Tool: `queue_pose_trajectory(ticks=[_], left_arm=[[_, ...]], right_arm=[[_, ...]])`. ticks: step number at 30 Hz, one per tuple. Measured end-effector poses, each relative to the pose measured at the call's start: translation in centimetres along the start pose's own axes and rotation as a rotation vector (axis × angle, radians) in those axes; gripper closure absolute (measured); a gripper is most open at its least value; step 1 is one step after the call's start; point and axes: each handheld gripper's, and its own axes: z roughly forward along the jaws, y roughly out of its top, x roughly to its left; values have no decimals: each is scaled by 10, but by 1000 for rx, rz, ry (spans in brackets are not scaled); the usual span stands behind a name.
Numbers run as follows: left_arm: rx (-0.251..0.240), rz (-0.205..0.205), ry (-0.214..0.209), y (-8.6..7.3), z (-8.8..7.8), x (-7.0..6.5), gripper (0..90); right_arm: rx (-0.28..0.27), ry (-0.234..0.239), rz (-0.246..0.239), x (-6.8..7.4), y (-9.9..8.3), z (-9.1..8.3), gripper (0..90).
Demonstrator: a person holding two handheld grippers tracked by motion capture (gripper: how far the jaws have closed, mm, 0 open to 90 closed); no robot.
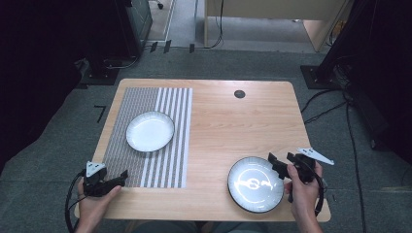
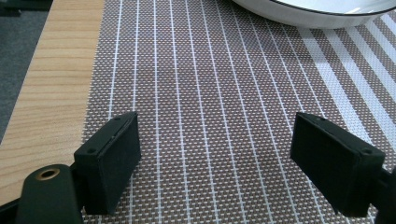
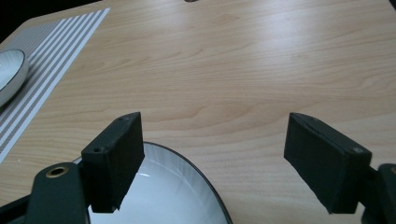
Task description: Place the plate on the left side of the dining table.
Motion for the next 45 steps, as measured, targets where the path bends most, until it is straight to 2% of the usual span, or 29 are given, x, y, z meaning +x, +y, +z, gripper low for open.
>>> queue_pose_trajectory(ticks=[5,10,21,26,33,35,36,39,41,42,43,45], left_arm=[[1,4,6,0,0,-1,161],[2,5,8,0,1,-1,161],[1,5,11,0,1,-1,162],[0,5,13,0,1,-1,162],[0,10,20,-1,1,-3,162],[2,15,25,-1,1,-3,162],[3,23,33,-1,2,-4,162],[3,25,32,-1,2,-5,162],[3,25,32,-1,2,-5,163],[3,24,32,-1,2,-4,163],[2,24,31,-1,2,-4,163],[2,24,31,-1,2,-4,163]], right_arm=[[-2,-12,15,-10,-5,-7,203],[-12,-42,40,-29,-15,-20,205],[7,-85,48,-52,-32,-29,209],[15,-124,16,-64,-43,-30,217],[42,-172,-26,-70,-53,-26,216],[54,-175,-24,-69,-56,-23,215],[71,-189,-50,-68,-58,-19,213],[77,-200,-69,-66,-60,-16,206],[82,-232,-110,-63,-61,-13,205],[91,-263,-145,-59,-62,-11,200],[88,-269,-160,-57,-63,-10,199],[84,-267,-155,-56,-64,-9,183]])
